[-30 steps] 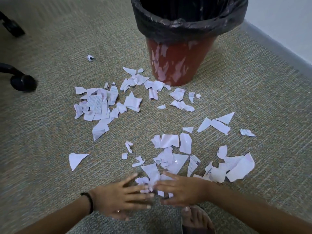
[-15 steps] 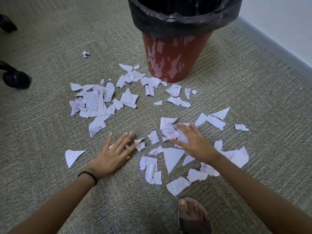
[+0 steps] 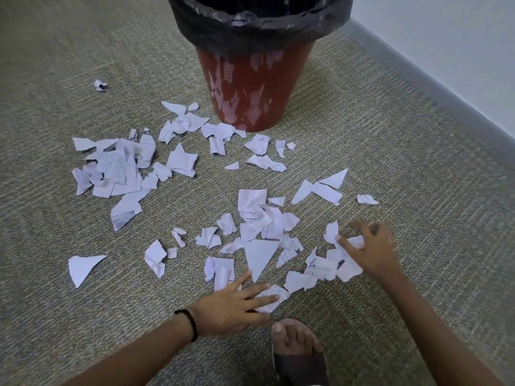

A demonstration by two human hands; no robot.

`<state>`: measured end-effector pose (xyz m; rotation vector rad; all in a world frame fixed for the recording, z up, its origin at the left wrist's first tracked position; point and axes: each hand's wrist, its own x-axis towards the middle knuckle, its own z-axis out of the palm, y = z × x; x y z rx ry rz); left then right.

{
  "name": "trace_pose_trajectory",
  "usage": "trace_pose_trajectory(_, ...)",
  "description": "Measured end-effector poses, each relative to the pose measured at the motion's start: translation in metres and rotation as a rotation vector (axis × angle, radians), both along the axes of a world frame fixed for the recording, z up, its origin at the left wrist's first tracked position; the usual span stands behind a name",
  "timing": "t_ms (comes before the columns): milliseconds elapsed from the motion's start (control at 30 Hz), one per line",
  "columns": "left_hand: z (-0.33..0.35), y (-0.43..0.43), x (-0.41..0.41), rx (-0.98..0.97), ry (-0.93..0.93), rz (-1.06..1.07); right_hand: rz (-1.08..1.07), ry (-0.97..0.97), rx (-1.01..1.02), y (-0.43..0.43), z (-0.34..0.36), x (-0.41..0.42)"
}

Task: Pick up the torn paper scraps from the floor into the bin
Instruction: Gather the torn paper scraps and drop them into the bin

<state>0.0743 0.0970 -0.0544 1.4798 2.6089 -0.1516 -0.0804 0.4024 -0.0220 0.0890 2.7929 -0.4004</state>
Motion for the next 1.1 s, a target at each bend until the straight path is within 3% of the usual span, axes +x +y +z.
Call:
trace_pose_trajectory(167,0.001,0.014,0.002,0.056,-0.087,0.117,0.062,-0.185,-0.106,-0.030,0.015,0.021)
trace_pose_trajectory(300,0.003,0.014,-0.003,0.075,-0.105,0.161,0.194,-0.281,-0.064,-0.063,0.017,0.050)
trace_pose_trajectory(433,0.005,0.020,-0.013,0.267,-0.066,0.208,0.353,-0.279,0.039,-0.097,0.009,0.066)
trace_pose_trajectory(667,0.011,0.004,-0.031,0.260,-0.042,0.339,0.298,-0.227,-0.327,-0.131,0.006,0.042)
trace_pose_trajectory(833,0.014,-0.030,-0.028,0.235,0.084,0.530,0.341,-0.194,-0.534,-0.148,0.026,0.006)
trace_pose_trajectory(967,0.020,-0.061,-0.031,0.195,-0.183,0.875,0.471,-0.155,-0.378,-0.160,0.033,-0.020)
trace_pose_trajectory(1033,0.024,-0.068,-0.032,0.153,-0.364,0.906,0.564,-0.200,-0.225,-0.169,0.033,-0.030)
trace_pose_trajectory(1100,0.026,-0.067,-0.032,0.093,-0.382,0.833,0.689,-0.224,-0.058,-0.181,0.031,-0.033)
